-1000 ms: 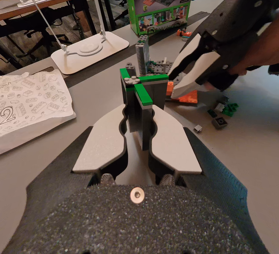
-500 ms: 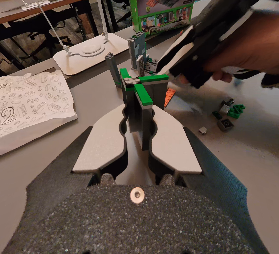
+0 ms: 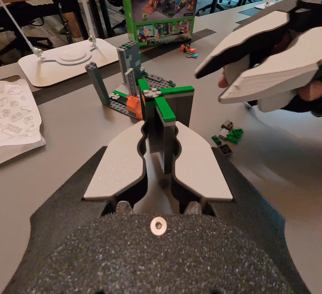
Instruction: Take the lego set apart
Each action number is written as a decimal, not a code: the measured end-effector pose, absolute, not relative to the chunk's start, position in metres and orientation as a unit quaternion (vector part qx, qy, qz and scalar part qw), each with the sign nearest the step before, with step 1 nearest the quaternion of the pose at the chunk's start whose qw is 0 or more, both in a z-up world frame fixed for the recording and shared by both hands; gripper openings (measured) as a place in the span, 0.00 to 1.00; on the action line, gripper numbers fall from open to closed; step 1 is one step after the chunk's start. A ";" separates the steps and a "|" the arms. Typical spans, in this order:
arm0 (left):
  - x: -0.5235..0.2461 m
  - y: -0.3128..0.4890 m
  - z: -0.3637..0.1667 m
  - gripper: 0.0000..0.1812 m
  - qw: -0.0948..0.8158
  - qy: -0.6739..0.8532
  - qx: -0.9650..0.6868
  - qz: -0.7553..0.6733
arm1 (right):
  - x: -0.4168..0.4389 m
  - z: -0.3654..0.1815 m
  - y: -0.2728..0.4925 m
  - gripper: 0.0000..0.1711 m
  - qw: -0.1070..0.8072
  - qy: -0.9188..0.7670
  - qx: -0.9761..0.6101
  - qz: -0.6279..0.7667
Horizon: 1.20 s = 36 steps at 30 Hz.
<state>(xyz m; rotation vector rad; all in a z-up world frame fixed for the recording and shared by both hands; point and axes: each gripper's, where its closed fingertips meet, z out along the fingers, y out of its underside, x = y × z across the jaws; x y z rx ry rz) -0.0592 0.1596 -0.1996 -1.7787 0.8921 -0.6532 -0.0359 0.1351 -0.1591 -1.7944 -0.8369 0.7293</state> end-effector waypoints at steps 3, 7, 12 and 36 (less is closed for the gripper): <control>-0.052 0.152 -0.195 0.15 0.505 0.373 -0.727 -0.278 | -0.041 -0.165 0.137 0.22 0.486 -0.347 -0.744 0.301; -0.046 0.147 -0.193 0.15 0.512 0.384 -0.718 -0.274 | -0.035 -0.172 0.139 0.05 0.494 -0.348 -0.748 0.274; -0.042 0.143 -0.193 0.15 0.502 0.390 -0.714 -0.294 | -0.032 -0.170 0.134 0.05 0.482 -0.354 -0.741 0.303; -0.040 0.136 -0.191 0.15 0.542 0.490 -0.663 -0.162 | -0.033 -0.162 0.129 0.05 0.449 -0.324 -0.752 0.358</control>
